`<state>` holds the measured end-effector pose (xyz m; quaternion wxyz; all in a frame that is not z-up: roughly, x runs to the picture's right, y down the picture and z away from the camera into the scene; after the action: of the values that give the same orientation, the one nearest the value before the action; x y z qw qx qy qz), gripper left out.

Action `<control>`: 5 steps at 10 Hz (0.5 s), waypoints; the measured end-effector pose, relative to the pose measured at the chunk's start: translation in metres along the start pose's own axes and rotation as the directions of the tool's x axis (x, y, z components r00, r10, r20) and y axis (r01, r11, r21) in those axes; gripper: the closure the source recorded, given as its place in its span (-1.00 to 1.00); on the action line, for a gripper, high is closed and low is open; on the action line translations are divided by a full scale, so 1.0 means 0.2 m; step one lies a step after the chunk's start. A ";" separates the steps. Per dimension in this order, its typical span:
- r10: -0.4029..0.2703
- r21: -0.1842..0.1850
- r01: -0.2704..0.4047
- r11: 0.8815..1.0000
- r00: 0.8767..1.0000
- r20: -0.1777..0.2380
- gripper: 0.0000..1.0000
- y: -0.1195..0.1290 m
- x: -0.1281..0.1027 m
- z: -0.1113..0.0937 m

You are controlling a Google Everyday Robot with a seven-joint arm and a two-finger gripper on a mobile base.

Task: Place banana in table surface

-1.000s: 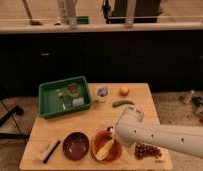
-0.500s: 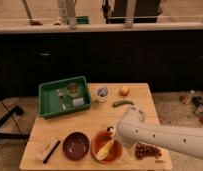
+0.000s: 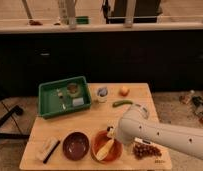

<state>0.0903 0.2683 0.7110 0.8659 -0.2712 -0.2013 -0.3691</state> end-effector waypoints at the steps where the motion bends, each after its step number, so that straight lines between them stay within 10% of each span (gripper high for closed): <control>1: -0.026 0.017 0.025 1.000 0.999 0.034 -0.60 -0.03 -0.02 -0.01; 5: -0.076 0.042 0.073 0.996 0.992 0.097 -0.36 -0.09 -0.07 -0.01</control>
<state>0.0677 0.2641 0.7074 0.8455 -0.2647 -0.2609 -0.3834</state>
